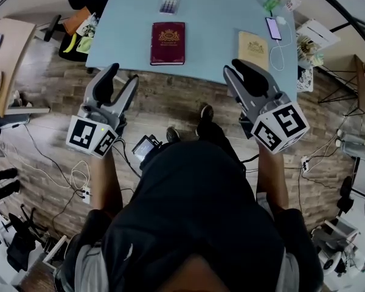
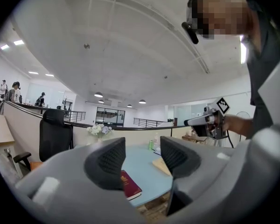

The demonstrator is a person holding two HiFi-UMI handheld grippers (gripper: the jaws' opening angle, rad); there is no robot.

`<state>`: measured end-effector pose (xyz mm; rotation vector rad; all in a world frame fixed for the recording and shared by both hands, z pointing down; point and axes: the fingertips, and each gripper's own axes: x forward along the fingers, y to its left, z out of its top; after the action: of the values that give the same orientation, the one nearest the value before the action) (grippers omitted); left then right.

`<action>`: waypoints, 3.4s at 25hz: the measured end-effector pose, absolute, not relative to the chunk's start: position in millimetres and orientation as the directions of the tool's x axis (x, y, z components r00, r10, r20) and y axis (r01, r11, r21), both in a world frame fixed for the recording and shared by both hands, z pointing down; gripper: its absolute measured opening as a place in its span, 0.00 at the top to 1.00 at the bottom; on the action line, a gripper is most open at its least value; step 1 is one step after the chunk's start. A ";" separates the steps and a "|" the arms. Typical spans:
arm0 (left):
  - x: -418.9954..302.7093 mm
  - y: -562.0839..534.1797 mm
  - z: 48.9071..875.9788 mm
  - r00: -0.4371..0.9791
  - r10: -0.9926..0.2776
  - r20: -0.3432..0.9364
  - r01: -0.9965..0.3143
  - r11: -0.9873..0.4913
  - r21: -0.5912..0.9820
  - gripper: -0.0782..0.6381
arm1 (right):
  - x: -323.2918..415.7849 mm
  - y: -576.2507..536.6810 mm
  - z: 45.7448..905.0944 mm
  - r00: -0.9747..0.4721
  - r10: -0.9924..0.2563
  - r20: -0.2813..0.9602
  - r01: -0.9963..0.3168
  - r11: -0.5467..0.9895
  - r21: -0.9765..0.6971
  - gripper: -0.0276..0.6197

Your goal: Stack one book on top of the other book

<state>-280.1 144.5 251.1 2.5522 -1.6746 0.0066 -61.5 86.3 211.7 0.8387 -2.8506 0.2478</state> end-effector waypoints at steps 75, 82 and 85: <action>-346.2 -106.0 601.7 0.349 -0.722 0.598 -0.922 -0.149 0.358 0.49 | -185.8 -156.6 591.3 -0.767 -0.121 0.630 -0.552 0.624 -0.553 0.81; -344.2 -104.5 630.3 0.373 -0.690 0.620 -0.910 -0.144 0.388 0.49 | -189.2 -150.0 620.9 -0.751 -0.096 0.654 -0.573 0.586 -0.573 0.81; -342.5 -102.5 638.5 0.393 -0.678 0.621 -0.899 -0.142 0.414 0.49 | -193.7 -145.9 630.2 -0.755 -0.079 0.651 -0.572 0.564 -0.595 0.81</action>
<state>-342.5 -102.5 638.5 1.8919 -1.3554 0.3684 -193.7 -145.9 630.2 0.5200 -2.2273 1.1307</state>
